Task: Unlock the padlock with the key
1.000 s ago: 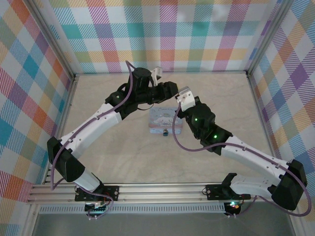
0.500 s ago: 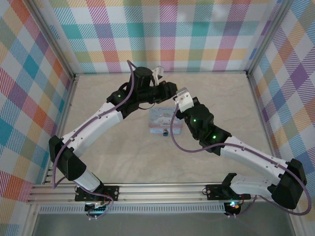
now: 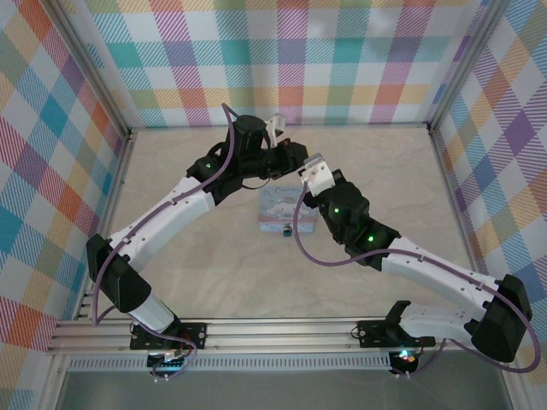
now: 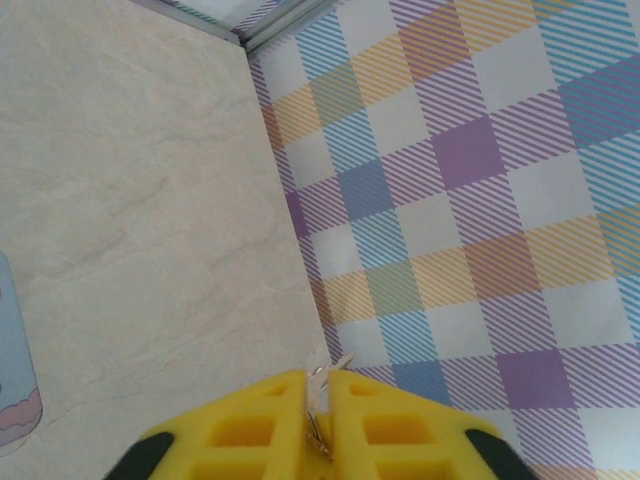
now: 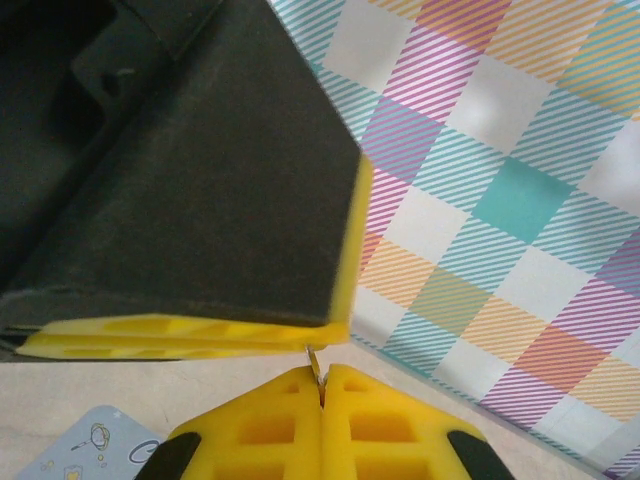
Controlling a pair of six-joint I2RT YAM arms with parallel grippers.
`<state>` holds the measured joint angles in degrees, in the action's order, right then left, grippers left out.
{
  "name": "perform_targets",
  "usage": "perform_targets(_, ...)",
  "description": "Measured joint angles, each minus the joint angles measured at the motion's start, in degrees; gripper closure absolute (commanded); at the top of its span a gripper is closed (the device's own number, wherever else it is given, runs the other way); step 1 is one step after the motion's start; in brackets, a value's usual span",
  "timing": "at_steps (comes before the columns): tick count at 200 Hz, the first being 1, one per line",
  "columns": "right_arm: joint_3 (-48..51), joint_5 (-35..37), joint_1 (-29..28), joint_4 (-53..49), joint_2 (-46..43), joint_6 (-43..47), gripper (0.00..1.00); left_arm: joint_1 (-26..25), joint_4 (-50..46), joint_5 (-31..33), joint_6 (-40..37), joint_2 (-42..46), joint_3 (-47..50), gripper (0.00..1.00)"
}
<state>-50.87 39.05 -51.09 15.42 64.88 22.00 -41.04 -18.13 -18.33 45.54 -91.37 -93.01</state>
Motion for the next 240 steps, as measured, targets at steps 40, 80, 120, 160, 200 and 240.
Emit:
perform_targets(40, 0.2, 0.09, 0.0, -0.04, -0.02, 0.11, 0.94, 0.0, -0.5, 0.02, -0.31, 0.0, -0.07, 1.0)
perform_targets(80, 0.2, 0.17, 0.02, -3.28, -1.38, -2.67, 0.59, 0.02, -1.42, 0.59, -1.31, 0.0, -0.07, 1.0)
perform_targets(120, 0.02, -2.91, 1.77, -11.41, -6.86, -10.56, 0.48, 0.96, 0.48, 0.46, -2.95, 0.9, 2.49, 1.0)
perform_targets(160, -1.42, -18.05, 10.32, -21.81, -11.56, -24.79, 0.41, 2.86, 4.63, -0.24, -5.4, 3.32, 9.27, 1.0)
perform_targets(200, -0.5, -42.6, 22.58, -22.16, -11.82, -40.96, 0.45, 3.85, 9.94, -2.36, -7.93, 6.91, 16.09, 1.0)
perform_targets(240, 5.2, -63.98, 27.54, -9.03, -8.17, -56.5, 0.5, 3.85, 17.57, -7.17, -8.52, 9.46, 21.46, 1.0)
